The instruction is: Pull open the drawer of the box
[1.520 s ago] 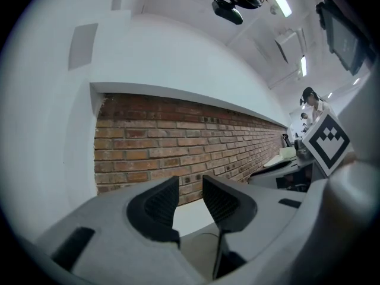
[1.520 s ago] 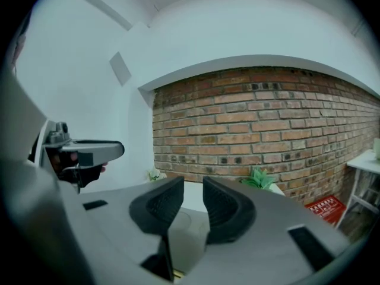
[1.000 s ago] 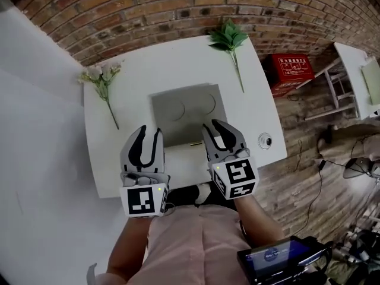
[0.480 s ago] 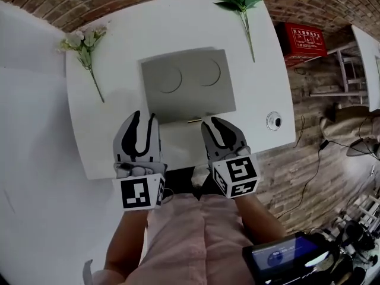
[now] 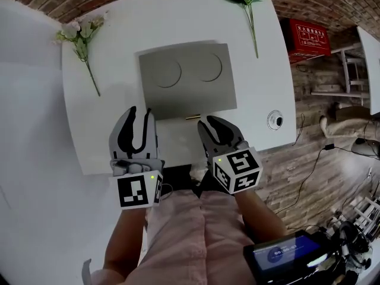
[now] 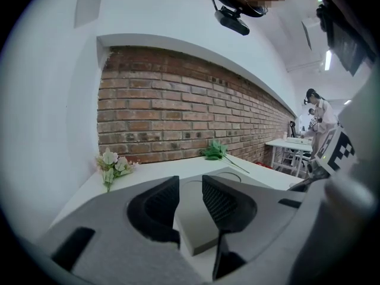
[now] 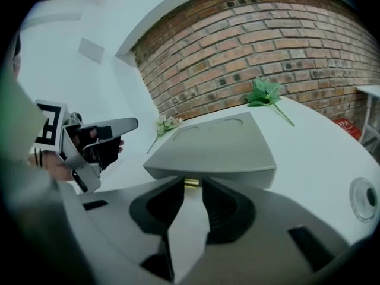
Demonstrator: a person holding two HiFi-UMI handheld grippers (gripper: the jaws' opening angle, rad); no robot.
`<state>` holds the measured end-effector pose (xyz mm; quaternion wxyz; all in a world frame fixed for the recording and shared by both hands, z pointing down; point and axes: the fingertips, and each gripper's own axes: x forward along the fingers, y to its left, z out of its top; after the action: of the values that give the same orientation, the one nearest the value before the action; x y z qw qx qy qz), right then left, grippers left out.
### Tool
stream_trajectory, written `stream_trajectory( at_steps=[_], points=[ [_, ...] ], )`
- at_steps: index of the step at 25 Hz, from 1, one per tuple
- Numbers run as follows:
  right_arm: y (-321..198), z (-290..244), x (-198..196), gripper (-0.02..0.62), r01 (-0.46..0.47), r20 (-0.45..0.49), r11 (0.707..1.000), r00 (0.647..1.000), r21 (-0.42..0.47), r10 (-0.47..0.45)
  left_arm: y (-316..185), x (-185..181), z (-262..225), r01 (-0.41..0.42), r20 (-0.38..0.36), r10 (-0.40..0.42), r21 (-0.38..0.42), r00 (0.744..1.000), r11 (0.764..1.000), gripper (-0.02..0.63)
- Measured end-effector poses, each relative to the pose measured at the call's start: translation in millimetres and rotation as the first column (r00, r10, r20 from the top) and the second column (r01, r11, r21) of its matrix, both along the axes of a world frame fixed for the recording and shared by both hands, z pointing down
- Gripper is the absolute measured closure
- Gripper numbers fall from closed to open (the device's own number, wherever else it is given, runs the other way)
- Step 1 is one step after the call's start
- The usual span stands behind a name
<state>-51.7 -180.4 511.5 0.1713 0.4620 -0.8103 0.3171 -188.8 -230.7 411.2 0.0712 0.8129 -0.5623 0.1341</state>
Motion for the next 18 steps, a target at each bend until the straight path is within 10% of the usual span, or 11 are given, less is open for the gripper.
stream_trajectory(
  at_steps=[18],
  points=[
    [-1,14,-18,0.495,0.061,0.288,0.96,0.957,-0.274,0.021,9,-23,-7,0.083,0.014,-0.083,0.0,0.996,0.997,0.479]
  ],
)
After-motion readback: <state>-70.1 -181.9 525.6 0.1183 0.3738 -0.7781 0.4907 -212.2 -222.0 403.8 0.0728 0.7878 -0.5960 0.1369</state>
